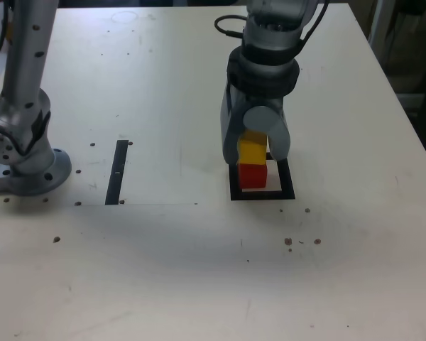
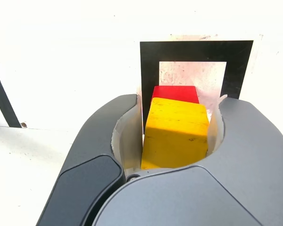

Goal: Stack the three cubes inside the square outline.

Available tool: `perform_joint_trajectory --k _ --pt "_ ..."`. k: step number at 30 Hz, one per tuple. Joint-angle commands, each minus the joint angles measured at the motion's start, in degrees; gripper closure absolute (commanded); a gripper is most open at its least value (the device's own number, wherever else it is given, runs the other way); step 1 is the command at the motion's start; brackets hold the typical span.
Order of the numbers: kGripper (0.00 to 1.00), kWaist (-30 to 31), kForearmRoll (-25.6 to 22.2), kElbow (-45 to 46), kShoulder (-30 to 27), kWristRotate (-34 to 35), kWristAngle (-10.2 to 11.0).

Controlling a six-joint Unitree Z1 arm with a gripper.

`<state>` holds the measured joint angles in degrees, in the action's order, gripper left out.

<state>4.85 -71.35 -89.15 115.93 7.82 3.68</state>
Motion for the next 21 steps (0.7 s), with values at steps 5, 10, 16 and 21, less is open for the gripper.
perform_joint_trajectory --k 5,10,16,21 --pt "0.80 -0.1 0.2 -0.3 0.6 -0.3 -0.5" --pt "0.79 -0.1 0.2 -0.2 0.6 -0.3 -1.1" --pt "0.72 -0.1 0.2 -0.3 0.7 -0.3 -1.1" --pt "0.41 -0.1 -0.2 -0.4 1.1 -0.5 -0.9"
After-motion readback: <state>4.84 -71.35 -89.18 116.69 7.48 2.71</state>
